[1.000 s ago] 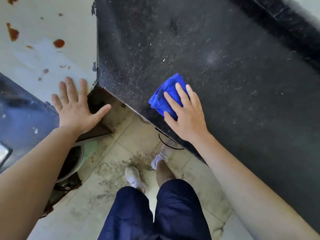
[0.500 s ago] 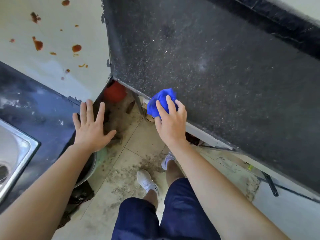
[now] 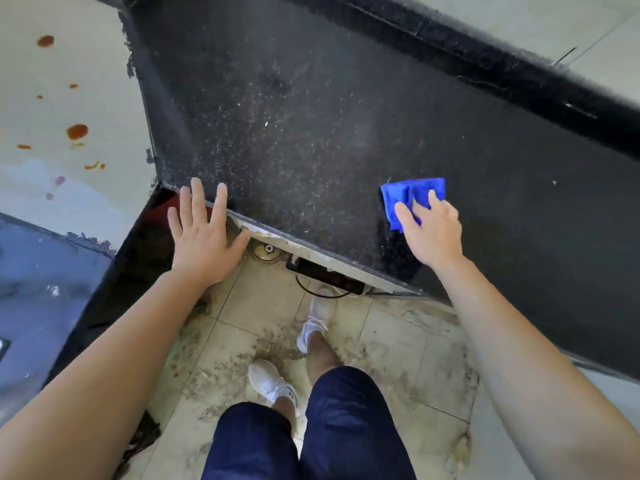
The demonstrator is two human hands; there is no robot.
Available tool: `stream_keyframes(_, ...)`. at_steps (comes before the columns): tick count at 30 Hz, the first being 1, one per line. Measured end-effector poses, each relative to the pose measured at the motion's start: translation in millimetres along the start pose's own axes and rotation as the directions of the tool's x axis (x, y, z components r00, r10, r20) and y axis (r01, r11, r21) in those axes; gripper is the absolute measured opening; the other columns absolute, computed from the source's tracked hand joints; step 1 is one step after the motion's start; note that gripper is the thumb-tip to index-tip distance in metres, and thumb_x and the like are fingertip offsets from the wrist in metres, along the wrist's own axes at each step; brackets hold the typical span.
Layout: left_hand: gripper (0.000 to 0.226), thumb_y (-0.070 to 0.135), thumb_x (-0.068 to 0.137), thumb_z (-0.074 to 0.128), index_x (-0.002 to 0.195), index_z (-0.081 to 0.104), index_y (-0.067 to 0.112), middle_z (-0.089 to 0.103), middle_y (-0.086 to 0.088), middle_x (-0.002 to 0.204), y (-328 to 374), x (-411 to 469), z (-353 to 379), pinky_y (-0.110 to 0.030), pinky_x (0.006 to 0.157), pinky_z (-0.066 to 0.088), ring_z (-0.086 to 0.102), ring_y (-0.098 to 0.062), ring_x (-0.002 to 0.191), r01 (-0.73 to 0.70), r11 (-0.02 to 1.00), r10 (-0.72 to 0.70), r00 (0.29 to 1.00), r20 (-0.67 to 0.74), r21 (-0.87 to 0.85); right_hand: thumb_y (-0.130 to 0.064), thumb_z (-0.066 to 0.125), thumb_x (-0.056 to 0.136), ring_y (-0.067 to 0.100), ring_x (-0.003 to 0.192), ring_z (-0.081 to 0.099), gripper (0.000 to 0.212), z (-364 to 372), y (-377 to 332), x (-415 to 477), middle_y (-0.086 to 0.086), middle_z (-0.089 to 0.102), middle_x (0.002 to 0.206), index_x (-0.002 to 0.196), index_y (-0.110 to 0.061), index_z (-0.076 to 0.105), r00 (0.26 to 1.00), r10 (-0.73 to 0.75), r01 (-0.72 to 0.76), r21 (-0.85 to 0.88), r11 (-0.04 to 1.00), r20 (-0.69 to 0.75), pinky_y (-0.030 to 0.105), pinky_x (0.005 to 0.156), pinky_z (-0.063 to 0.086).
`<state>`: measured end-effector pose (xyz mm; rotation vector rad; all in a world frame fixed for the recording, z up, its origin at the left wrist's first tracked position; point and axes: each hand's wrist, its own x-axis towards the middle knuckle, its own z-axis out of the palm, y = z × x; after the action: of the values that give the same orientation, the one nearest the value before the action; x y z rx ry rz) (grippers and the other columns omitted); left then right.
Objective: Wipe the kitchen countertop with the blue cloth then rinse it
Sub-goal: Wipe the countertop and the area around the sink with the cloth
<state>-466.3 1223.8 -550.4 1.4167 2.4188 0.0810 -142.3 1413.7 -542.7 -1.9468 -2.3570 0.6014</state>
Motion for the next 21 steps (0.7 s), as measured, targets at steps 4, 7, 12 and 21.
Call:
stream_keyframes(4, 0.076, 0.062, 0.099, 0.030, 0.158, -0.002, 0.027, -0.016, -0.011, 0.165, 20.0, 15.2, 3.5, -0.056, 0.120, -0.003, -0.017, -0.032, 0.151, -0.019, 0.998, 0.018, 1.000, -0.021, -0.061, -0.053, 0.034, 0.104, 0.033, 0.150, 0.018, 0.047, 12.5, 15.2, -0.4, 0.017, 0.029, 0.161, 0.125, -0.028, 0.068, 0.999, -0.018, 0.018, 0.002, 1.000, -0.036, 0.042, 0.124, 0.010)
stream_keyframes(7, 0.074, 0.062, 0.099, 0.026, 0.158, -0.001, 0.027, -0.015, -0.011, 0.165, 19.5, 25.2, 4.4, -0.057, 0.121, -0.004, -0.016, -0.031, 0.152, 0.006, 0.998, -0.008, 1.000, -0.023, -0.064, -0.051, 0.051, 0.099, 0.034, 0.146, 0.028, 0.042, 15.0, 5.6, 14.9, 0.017, 0.043, 0.153, 0.122, -0.020, 0.070, 0.992, -0.013, 0.010, -0.025, 1.000, -0.125, 0.041, 0.122, 0.020)
stream_keyframes(12, 0.072, 0.061, 0.100, 0.024, 0.159, 0.002, 0.026, -0.013, -0.008, 0.166, 12.7, 41.4, 4.5, -0.055, 0.121, -0.007, -0.016, -0.028, 0.152, 0.097, 0.992, -0.097, 0.995, 0.001, -0.083, -0.051, 0.072, 0.083, 0.037, 0.125, 0.042, 0.039, 24.8, -17.6, 53.4, 0.003, 0.058, 0.127, 0.106, -0.019, 0.071, 0.965, -0.061, 0.081, 0.071, 0.994, -0.256, 0.038, 0.102, 0.035)
stream_keyframes(21, 0.068, 0.061, 0.100, 0.022, 0.158, 0.021, 0.025, 0.002, -0.005, 0.167, -4.8, 43.2, 0.9, -0.053, 0.122, -0.005, -0.004, -0.023, 0.154, 0.112, 0.990, -0.113, 0.994, -0.004, -0.089, -0.056, 0.068, 0.078, 0.038, 0.106, 0.049, 0.040, 62.7, -180.9, 159.3, 0.004, 0.060, 0.116, 0.097, -0.021, 0.071, 0.916, -0.324, 0.358, 0.119, 0.926, -0.237, 0.042, 0.085, 0.043)
